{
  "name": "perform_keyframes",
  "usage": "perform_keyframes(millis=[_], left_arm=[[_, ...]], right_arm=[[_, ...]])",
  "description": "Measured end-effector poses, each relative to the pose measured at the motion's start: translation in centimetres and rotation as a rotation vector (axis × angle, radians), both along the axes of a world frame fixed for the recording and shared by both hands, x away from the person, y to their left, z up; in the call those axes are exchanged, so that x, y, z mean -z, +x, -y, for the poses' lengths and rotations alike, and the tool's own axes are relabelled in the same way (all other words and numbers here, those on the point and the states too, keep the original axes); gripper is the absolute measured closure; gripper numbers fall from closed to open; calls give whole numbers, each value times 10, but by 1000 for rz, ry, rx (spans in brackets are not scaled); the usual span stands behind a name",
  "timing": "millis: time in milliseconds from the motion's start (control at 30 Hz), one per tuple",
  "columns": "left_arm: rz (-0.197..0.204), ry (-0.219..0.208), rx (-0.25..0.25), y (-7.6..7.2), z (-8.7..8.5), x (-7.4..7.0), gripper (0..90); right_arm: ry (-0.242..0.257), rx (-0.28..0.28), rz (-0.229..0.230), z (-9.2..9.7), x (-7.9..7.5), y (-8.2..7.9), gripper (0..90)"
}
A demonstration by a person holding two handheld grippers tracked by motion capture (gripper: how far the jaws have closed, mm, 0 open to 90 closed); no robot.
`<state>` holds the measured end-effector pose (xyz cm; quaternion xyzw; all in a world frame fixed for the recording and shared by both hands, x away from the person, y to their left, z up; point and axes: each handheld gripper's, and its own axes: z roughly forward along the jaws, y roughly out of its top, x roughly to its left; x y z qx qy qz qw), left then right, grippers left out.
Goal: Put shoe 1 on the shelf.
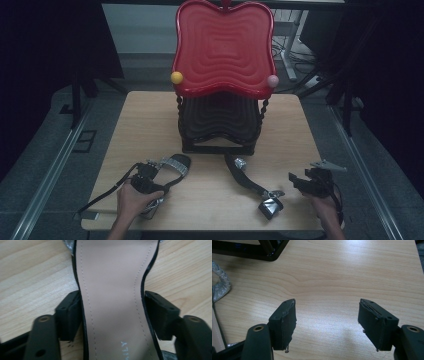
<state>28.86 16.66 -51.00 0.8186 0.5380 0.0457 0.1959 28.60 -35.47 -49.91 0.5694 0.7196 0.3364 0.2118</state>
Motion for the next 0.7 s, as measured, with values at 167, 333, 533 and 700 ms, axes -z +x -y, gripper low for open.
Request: perform_keyframes(millis=[167,333,533,700], left_arm=[[-4,28,-11,0,3,-1,382],[-8,31,-13,0,2,-2,402],[-6,13,-20,2,0,-2,409],[-15,-62,-5,3,-8,-12,412]], right_arm=[[-1,-3,1,-1,0,0,309],[-2,0,2,-1,-1,0,309],[2,5,4,1,-1,-1,309],[7,12,3,2,-1,0,309]])
